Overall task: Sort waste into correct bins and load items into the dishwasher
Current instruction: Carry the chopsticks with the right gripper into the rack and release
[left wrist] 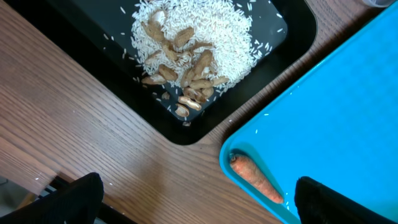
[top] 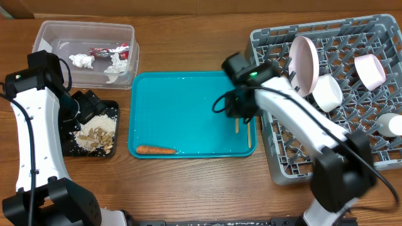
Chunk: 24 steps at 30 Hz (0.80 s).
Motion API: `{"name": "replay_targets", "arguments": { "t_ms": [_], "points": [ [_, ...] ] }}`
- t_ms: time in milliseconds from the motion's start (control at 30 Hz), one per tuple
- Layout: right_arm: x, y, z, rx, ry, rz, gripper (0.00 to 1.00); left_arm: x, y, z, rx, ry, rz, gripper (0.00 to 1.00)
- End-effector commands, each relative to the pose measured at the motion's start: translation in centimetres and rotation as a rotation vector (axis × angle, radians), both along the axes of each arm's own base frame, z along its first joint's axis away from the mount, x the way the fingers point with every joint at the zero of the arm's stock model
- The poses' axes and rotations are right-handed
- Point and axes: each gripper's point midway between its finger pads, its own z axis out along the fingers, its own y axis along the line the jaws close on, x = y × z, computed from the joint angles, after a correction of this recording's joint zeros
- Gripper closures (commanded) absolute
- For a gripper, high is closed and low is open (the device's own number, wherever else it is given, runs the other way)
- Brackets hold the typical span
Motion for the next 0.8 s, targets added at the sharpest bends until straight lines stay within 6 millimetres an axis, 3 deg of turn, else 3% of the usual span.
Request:
{"name": "replay_targets", "arguments": {
  "t_ms": [0,100,333,500,767],
  "points": [
    [1.1,-4.4,4.4,-0.130,-0.132,0.071,0.96,0.2,0.1,1.0,0.012,-0.037,0.004,0.00],
    [0.4,-8.0,4.7,-0.238,-0.092,0.081,0.96,0.2,0.1,1.0,0.012,-0.037,0.004,0.00],
    [-1.7,-11.7,3.4,-0.289,0.041,0.136,0.92,0.2,0.1,1.0,0.012,-0.037,0.004,0.00],
    [-2.8,-12.9,1.7,-0.301,0.097,0.116,0.91,0.2,0.1,1.0,0.012,-0.037,0.004,0.00],
    [-4.2,-13.0,0.0,-0.293,0.152,0.122,0.91,0.2,0.1,1.0,0.012,-0.037,0.004,0.00]
  ]
}}
